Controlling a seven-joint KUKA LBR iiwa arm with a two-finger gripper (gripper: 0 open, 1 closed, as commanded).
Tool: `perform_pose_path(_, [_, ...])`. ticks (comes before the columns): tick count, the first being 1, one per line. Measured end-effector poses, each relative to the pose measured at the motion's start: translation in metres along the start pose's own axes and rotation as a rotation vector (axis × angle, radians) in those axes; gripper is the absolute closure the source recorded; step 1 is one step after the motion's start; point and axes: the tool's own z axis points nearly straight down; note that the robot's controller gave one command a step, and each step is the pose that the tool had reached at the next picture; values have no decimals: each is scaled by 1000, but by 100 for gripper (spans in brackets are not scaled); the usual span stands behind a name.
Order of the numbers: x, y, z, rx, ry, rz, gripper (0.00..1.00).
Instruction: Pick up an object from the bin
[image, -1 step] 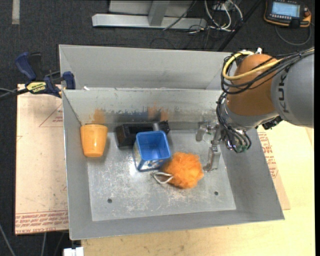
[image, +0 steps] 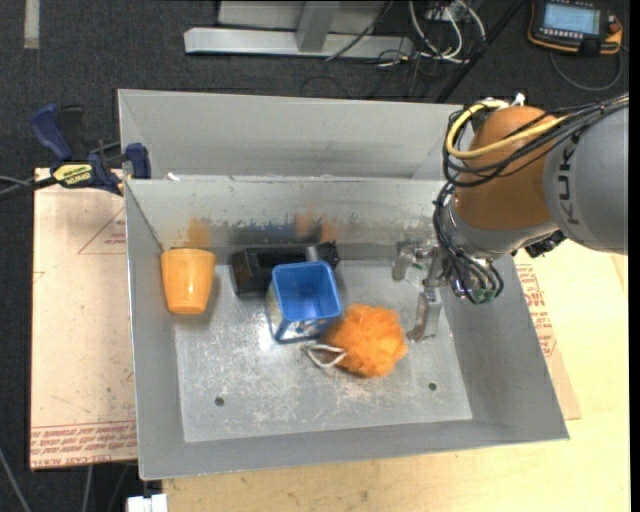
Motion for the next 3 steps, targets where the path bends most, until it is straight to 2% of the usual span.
perform_pose_path(1, [9,-8,2,0,0,-16,0])
perform_pose_path(2, [42,8,50,1,-7,-49,0])
perform_pose_path(3, [43,44,78,-1,2,-91,0])
